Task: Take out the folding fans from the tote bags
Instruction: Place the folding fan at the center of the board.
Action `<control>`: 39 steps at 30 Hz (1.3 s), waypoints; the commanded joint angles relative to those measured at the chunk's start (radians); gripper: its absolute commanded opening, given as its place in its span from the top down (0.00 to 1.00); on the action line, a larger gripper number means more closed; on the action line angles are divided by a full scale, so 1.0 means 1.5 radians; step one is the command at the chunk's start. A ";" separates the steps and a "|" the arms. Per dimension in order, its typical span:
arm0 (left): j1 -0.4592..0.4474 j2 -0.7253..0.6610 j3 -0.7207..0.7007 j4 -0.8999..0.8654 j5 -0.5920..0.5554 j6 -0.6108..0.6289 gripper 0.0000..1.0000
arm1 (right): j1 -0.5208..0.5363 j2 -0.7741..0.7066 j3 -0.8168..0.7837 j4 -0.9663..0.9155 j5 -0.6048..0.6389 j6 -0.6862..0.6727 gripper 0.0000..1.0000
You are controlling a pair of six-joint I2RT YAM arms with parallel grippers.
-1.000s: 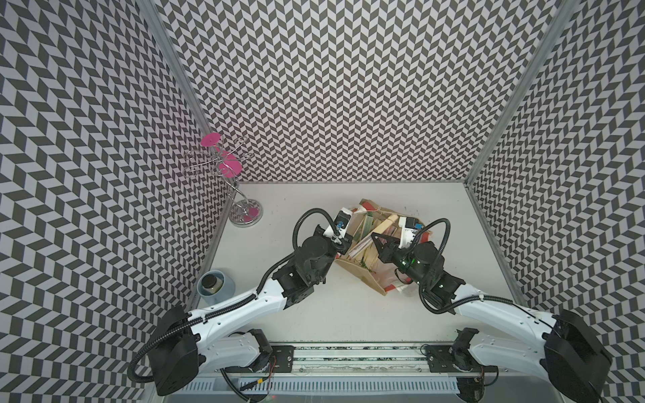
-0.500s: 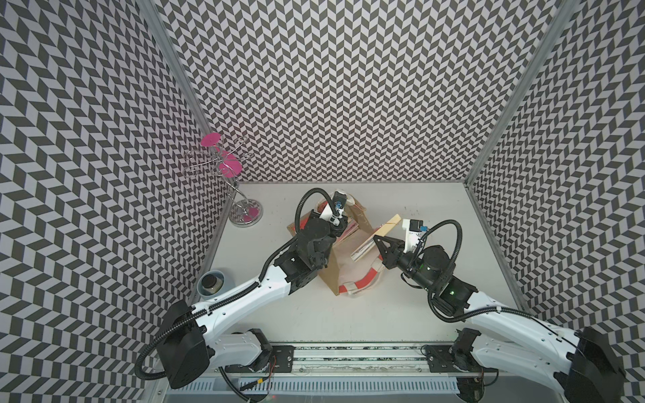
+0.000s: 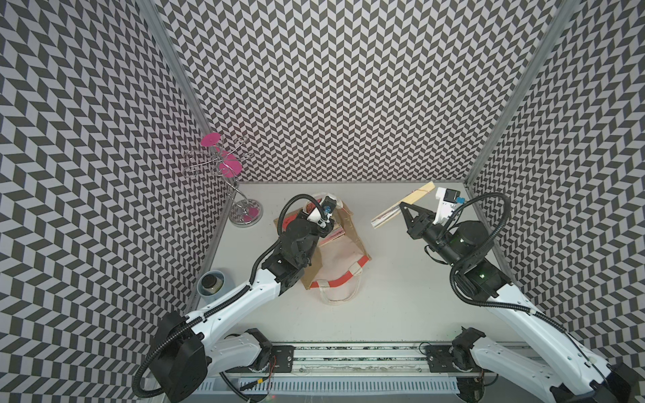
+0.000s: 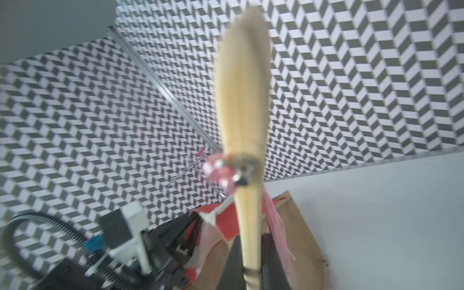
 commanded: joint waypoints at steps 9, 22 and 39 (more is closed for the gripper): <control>0.001 -0.061 -0.011 0.051 0.114 0.054 1.00 | -0.286 0.268 -0.002 0.059 -0.237 0.061 0.99; 0.001 -0.050 0.014 0.027 0.129 0.067 1.00 | -0.325 0.592 0.076 0.266 -0.292 0.154 1.00; 0.000 -0.048 0.018 0.021 0.142 0.038 1.00 | -0.328 0.705 0.106 0.268 -0.203 0.222 0.72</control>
